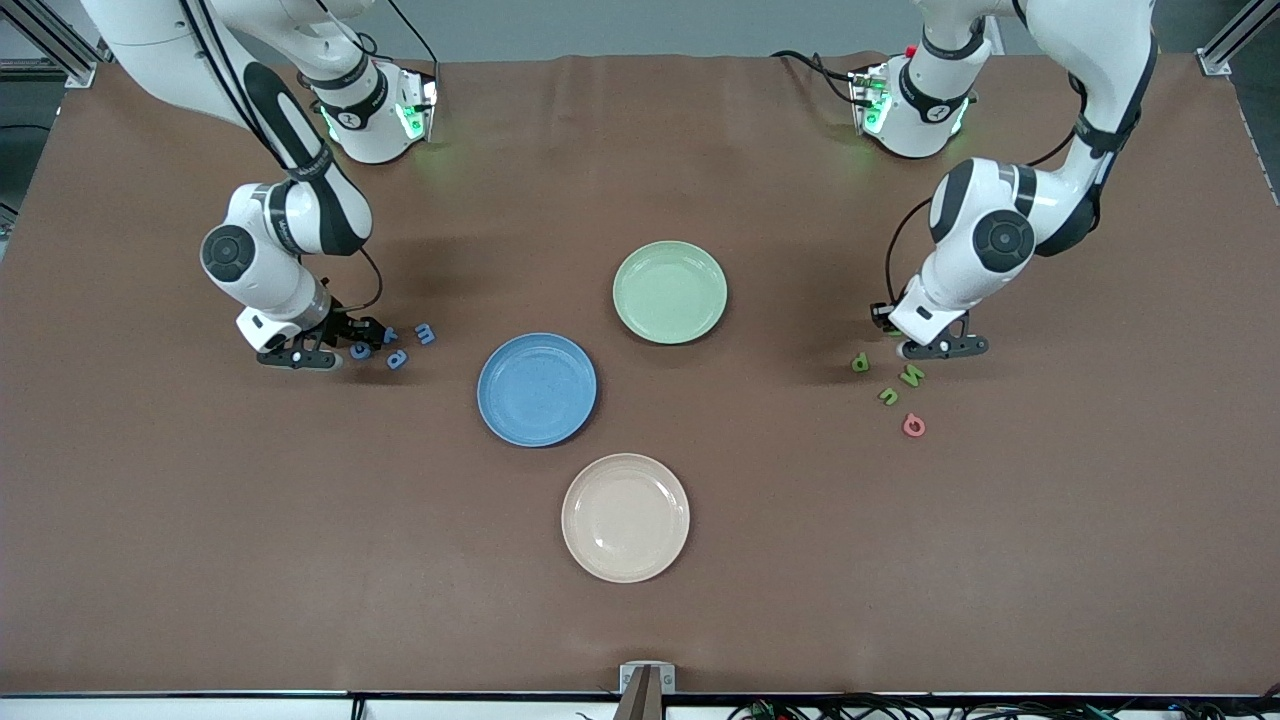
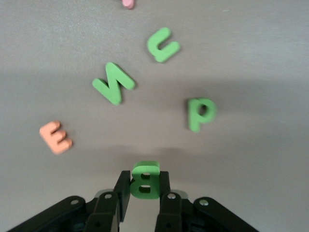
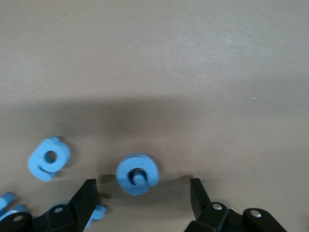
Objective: Sort letters by color into matching plates
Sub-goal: 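Grasp the green B with the left gripper while the right gripper grasps the blue C, then carry the green B to the green plate and release it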
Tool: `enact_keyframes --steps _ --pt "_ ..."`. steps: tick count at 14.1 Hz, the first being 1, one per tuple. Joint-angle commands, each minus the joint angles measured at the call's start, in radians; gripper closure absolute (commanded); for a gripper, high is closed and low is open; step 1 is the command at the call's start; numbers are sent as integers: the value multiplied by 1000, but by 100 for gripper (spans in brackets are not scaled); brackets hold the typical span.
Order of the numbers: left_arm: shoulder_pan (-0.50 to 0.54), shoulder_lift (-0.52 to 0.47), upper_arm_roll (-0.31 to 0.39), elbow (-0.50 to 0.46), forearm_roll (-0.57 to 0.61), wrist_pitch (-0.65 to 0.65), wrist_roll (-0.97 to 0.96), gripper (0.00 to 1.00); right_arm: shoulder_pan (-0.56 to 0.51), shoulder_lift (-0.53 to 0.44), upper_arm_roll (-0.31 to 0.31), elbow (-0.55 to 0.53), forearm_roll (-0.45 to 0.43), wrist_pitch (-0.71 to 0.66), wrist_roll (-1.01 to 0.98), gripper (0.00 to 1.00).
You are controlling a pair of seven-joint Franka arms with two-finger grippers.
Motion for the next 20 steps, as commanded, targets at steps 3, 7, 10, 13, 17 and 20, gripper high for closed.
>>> enact_keyframes --steps 3,7,10,13,17,20 --pt "0 -102 -146 100 0 -238 -189 80 28 26 -5 14 19 25 28 14" --pt "-3 -39 -321 254 -13 -303 -456 81 19 29 -6 19 18 25 16 14" --pt "-11 36 -422 337 -13 -303 -631 81 18 29 -6 19 16 25 14 14" --pt "-69 108 -461 385 -11 -288 -752 81 16 29 -6 19 13 27 12 14" --pt "-162 208 -458 414 3 -211 -901 81 16 29 -6 19 13 25 12 18" --pt "-204 286 -455 444 33 -165 -972 81 16 29 -6 19 13 25 12 27"
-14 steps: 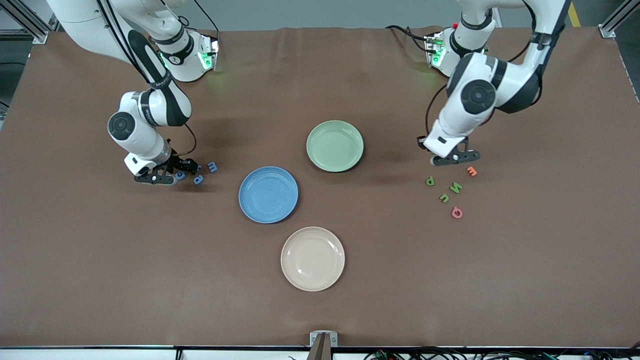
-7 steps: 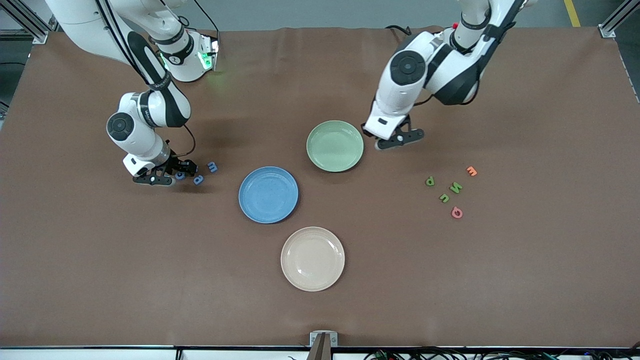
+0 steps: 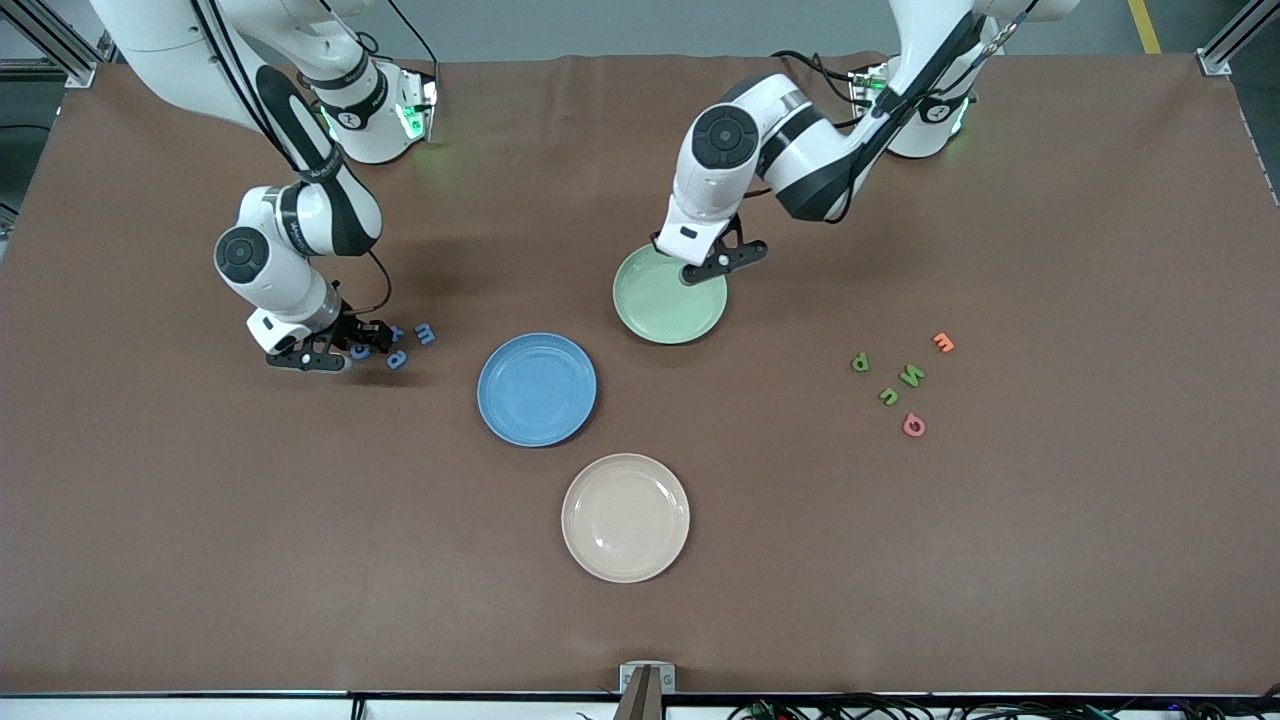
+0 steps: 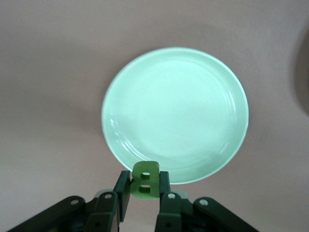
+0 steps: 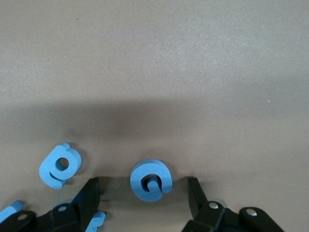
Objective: Sort letters by color into matching plates
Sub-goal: 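Carry the green B to the green plate and release it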
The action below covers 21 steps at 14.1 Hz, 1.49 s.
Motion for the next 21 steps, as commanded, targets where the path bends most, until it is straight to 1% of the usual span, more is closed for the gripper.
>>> enact_keyframes --steps 1,3,6,8,11,13,14,15,16,17,19,20,21 --pt "-33 106 3 66 75 33 -96 81 -3 11 2 10 13 5 -6 27" --pt "-37 184 3 101 193 50 -194 81 -3 11 2 12 10 5 -6 27" --pt "-43 245 3 115 276 85 -248 81 -12 11 1 18 7 5 -25 27" --pt "-43 259 5 114 288 102 -263 81 -29 11 1 20 7 5 -51 29" --pt "-43 261 5 108 293 105 -267 81 -30 12 1 20 5 5 -55 29" --pt "-51 262 5 101 298 105 -268 81 -30 12 1 20 7 5 -55 32" --pt "-53 262 5 98 296 105 -270 79 -30 12 1 20 7 5 -54 33" --pt "-53 264 5 95 296 105 -270 73 -30 12 1 20 7 5 -54 33" --pt "-53 264 5 95 298 105 -270 39 -30 12 1 20 7 5 -54 34" --pt "-53 262 5 95 298 105 -270 14 -29 12 2 20 7 5 -54 37" --pt "-48 255 5 91 299 105 -270 11 -30 14 2 20 7 5 -54 44" --pt "-45 249 3 88 298 103 -271 4 -30 15 2 20 7 5 -54 46" --pt "-40 239 3 88 298 96 -271 1 -29 15 2 20 7 5 -54 48"
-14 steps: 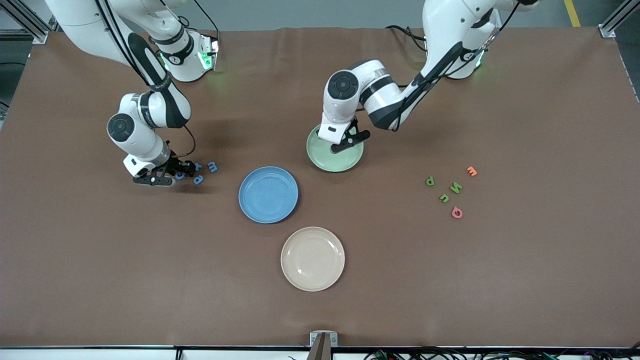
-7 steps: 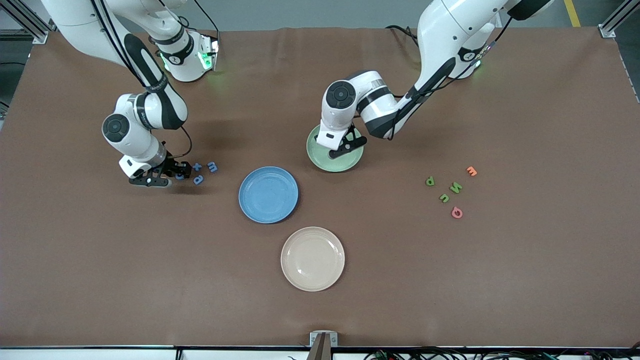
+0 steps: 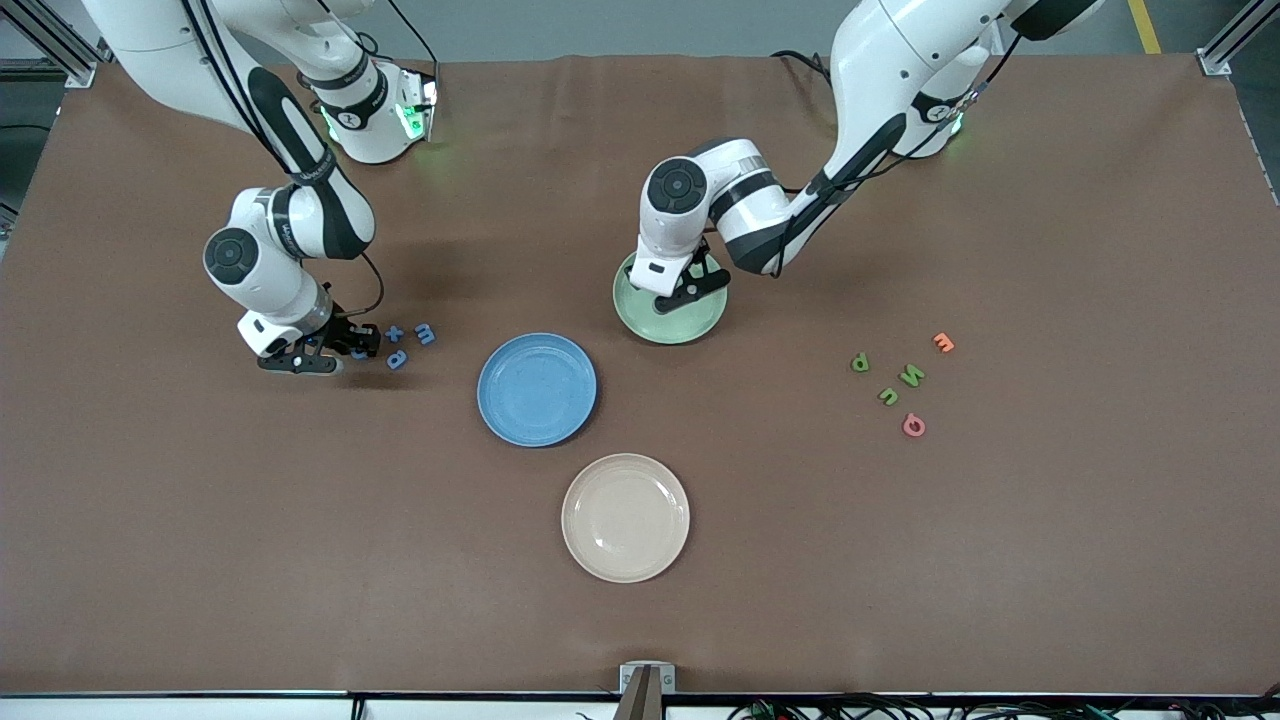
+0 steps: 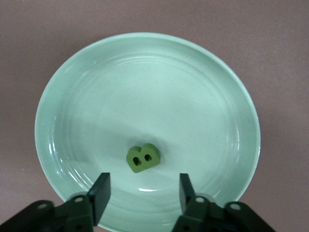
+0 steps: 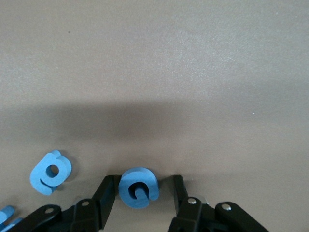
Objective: Sort letters by color into matching plates
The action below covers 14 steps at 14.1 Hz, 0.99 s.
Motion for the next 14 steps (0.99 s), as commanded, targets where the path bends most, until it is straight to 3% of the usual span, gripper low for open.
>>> enact_keyframes --steps 1,6,10,14 --pt "13 -37 -1 -8 23 -9 -26 1 -9 15 7 11 7 3 -13 50" --pt "126 -132 -7 -6 21 -56 69 1 -7 15 7 14 9 3 -10 59" --pt "244 -206 -16 -5 -3 -136 319 1 -3 15 7 24 9 -6 1 97" --pt "413 -215 -58 -17 -5 -145 508 1 3 6 10 48 13 -15 22 100"
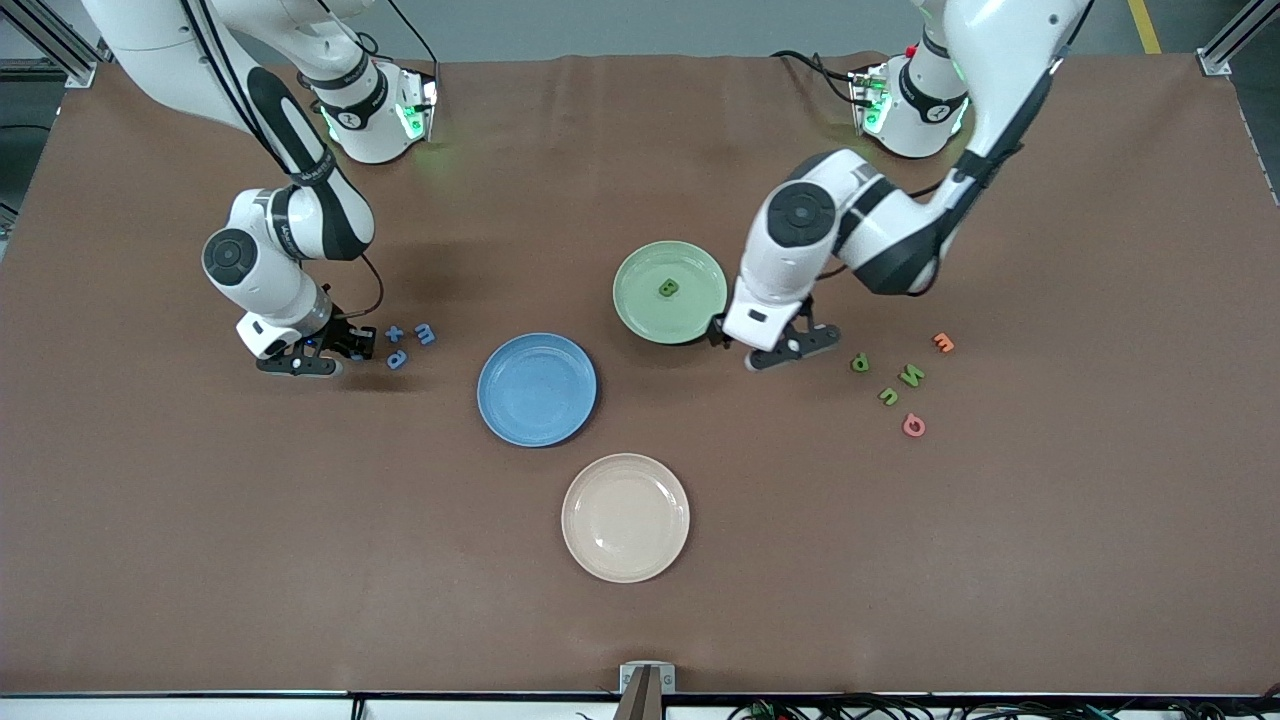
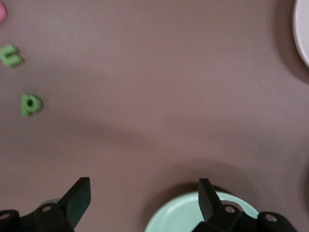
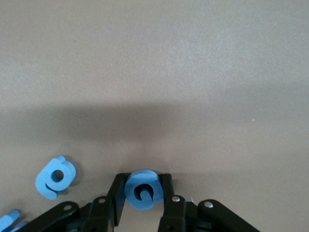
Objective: Sort letters by color into matching plates
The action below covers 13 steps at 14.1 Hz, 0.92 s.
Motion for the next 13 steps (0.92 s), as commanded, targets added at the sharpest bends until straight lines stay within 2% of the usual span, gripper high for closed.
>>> enact_keyframes --steps 1,4,8,13 --pt "105 -33 -25 -38 -11 -11 131 1 19 1 9 42 13 -27 41 100" --pt "181 -66 -25 -84 -11 -13 235 1 97 3 9 143 15 -150 176 100" --pt "277 -98 -27 -158 -9 -7 367 1 247 10 8 349 16 -381 436 100" --pt "349 -102 -25 -242 -8 97 444 2 378 30 9 424 21 -396 658 100"
